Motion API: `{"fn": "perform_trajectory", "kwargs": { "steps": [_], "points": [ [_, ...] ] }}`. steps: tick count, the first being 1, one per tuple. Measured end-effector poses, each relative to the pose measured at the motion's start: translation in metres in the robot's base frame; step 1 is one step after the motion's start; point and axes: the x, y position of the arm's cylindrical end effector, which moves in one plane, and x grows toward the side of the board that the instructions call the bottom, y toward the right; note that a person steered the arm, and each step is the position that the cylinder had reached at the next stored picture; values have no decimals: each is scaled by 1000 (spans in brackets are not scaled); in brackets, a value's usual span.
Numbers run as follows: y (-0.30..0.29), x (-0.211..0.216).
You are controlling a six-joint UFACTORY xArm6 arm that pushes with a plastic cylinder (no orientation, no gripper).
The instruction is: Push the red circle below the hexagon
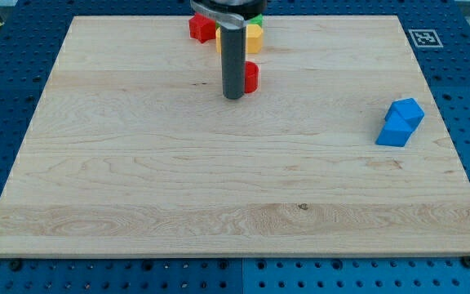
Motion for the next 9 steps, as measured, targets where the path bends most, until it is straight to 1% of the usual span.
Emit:
{"fn": "perform_trajectory", "kwargs": {
  "steps": [1,2,3,4,5,6,7,8,9],
  "points": [
    [-38,-33],
    [-46,-34],
    [-28,6],
    [13,14],
    [32,-11],
    [15,-44],
    [20,-43],
    [64,-30],
    [107,-35]
  ]
}}
